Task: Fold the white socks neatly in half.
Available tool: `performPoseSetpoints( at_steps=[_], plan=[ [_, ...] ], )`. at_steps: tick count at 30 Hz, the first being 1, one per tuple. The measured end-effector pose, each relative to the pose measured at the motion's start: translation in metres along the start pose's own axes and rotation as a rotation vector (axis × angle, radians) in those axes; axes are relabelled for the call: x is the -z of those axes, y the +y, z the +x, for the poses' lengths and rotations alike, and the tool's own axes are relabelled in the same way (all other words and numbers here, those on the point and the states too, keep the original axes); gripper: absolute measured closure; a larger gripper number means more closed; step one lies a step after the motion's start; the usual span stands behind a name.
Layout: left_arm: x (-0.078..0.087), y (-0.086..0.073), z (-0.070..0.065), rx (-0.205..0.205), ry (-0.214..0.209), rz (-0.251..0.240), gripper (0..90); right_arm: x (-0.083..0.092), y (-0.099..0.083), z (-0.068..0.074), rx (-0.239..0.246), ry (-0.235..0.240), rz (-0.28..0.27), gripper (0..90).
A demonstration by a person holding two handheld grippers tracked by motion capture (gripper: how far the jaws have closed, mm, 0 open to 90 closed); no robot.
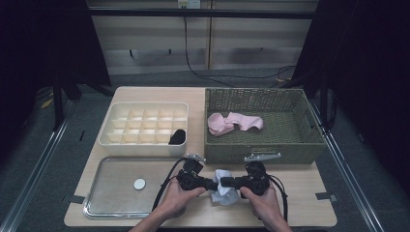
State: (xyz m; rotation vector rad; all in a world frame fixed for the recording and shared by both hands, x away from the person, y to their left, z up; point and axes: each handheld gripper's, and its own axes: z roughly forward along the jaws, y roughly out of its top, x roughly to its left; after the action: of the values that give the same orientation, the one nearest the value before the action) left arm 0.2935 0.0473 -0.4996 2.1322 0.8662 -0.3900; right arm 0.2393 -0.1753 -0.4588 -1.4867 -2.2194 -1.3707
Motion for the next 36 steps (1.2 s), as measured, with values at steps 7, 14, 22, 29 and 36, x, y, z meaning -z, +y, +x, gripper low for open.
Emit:
performPoseSetpoints(
  at_steps=[7, 14, 22, 29, 36],
  plan=[
    [0.001, 0.001, -0.002, 0.01, 0.022, 0.003, 68.8, -0.003, -0.002, 0.0, -0.006, 0.006, -0.003, 87.8],
    [0.018, 0.006, 0.007, 0.037, 0.027, -0.05, 62.9, -0.008, -0.01, -0.006, -0.025, -0.001, 0.012, 87.8],
    [0.031, 0.011, 0.009, 0.072, -0.025, -0.126, 58.7, -0.022, -0.016, -0.007, -0.013, -0.006, 0.048, 85.9],
    [0.014, 0.009, 0.007, 0.06, 0.013, -0.073, 54.6, -0.013, -0.012, -0.002, 0.018, -0.004, 0.059, 73.9],
    [0.013, 0.008, 0.006, 0.042, 0.035, -0.068, 53.3, 0.016, -0.013, -0.002, 0.019, 0.013, 0.0, 65.0]
  ],
)
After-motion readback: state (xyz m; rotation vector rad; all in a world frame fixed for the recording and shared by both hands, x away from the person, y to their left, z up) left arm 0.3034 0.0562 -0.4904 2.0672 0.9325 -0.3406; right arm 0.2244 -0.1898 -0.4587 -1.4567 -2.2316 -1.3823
